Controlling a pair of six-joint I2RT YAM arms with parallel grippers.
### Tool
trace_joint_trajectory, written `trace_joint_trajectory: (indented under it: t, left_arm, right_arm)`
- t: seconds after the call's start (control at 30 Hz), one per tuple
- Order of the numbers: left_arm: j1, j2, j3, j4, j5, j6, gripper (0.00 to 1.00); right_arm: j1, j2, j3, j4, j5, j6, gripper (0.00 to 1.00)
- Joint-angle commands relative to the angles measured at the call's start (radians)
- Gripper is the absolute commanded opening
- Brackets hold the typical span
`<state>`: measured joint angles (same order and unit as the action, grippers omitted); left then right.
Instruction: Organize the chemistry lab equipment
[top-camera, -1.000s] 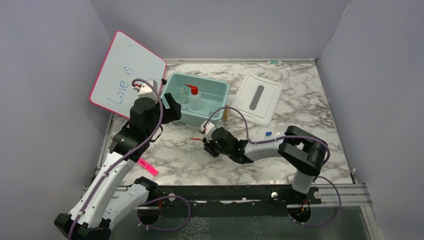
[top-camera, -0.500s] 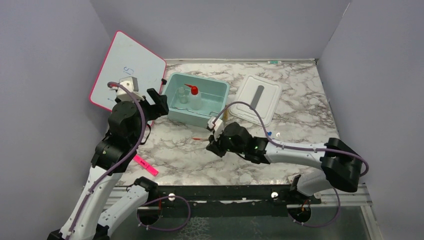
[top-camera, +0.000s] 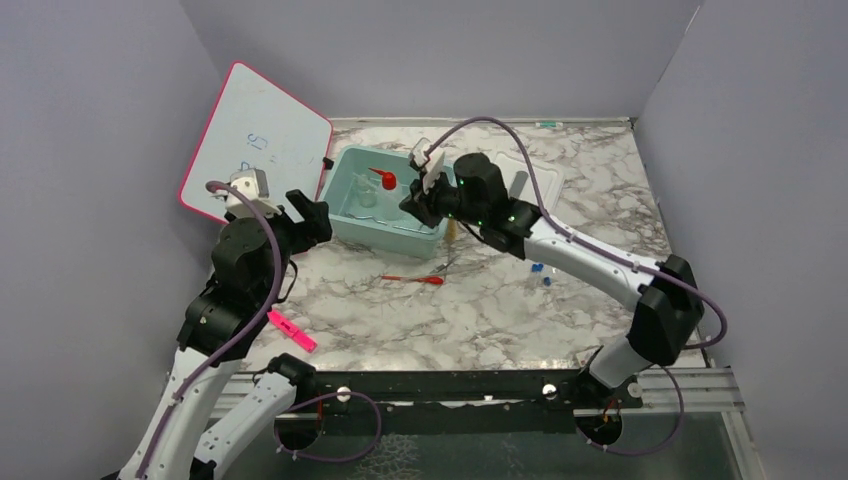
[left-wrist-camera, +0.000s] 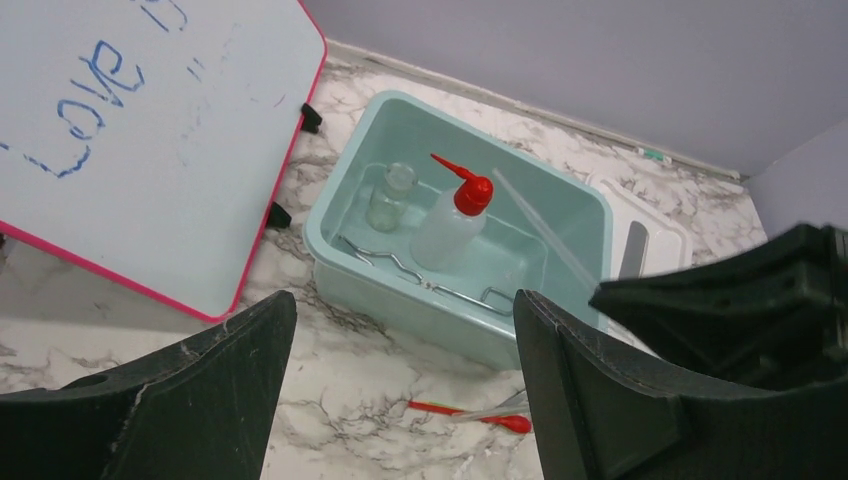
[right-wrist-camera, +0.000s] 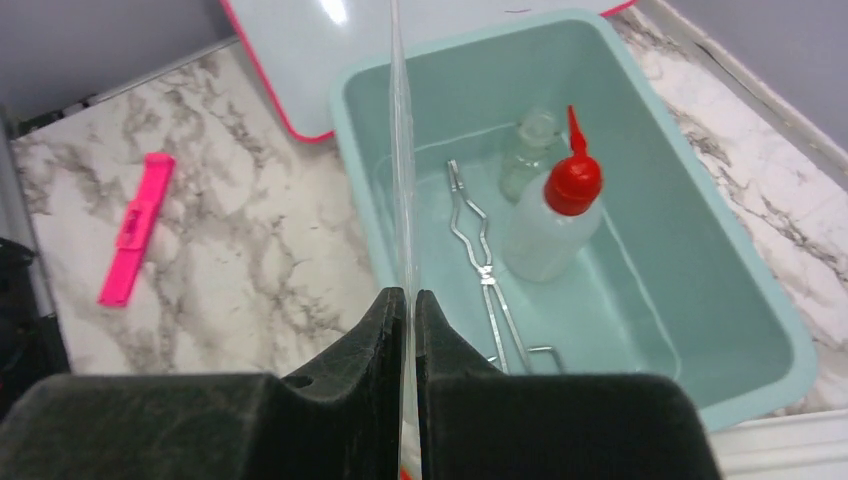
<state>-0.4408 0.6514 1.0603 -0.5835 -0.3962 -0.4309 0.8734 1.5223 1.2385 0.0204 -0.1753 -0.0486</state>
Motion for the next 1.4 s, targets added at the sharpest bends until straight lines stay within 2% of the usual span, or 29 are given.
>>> trace_joint_trajectory:
  t: [0.0,0.17,0.3,0.5,0.53,0.63,0.77,0.9,1.07,1.37]
  left_arm:
    - [0.002,-0.025,-0.076,-0.037,0.040,-0.055,0.82]
    - [0.002,-0.017,-0.129,-0.035,0.029,-0.081,0.82]
    - [0.002,0.014,-0.138,-0.029,0.022,-0.081,0.82]
    - [0.002,0.037,-0.162,-0.008,0.048,-0.087,0.82]
    - [0.002,0.042,-0.165,-0.005,0.056,-0.088,0.82]
    - [0.002,0.054,-0.168,0.004,0.076,-0.080,0.82]
    - [0.002,0.054,-0.157,0.004,0.080,-0.063,0.82]
    - [0.002,0.056,-0.140,-0.005,0.105,-0.063,0.82]
    - [0.002,0.051,-0.154,-0.012,0.193,-0.075,0.85]
    - [0.002,0.100,-0.298,0.095,0.438,-0.127,0.89]
  right_arm:
    - [-0.073,0.163,0.143,-0.162,-0.155,-0.105,0.10]
    - [-0.117,0.325,0.276,-0.296,-0.219,-0.169,0.10]
    - [-0.121,0.393,0.300,-0.314,-0.279,-0.196,0.10]
    - [-0.122,0.498,0.368,-0.325,-0.278,-0.192,0.12]
    - [-0.122,0.509,0.381,-0.330,-0.271,-0.190,0.13]
    - [-0.122,0.517,0.408,-0.338,-0.252,-0.181,0.27]
    - [-0.122,0.492,0.422,-0.341,-0.246,-0.160,0.38]
    - [-0.122,0.420,0.408,-0.333,-0.245,-0.119,0.42]
    - [-0.122,0.250,0.293,-0.271,-0.186,-0.011,0.45]
    - [-0.122,-0.175,-0.119,-0.247,0.110,0.328,0.48]
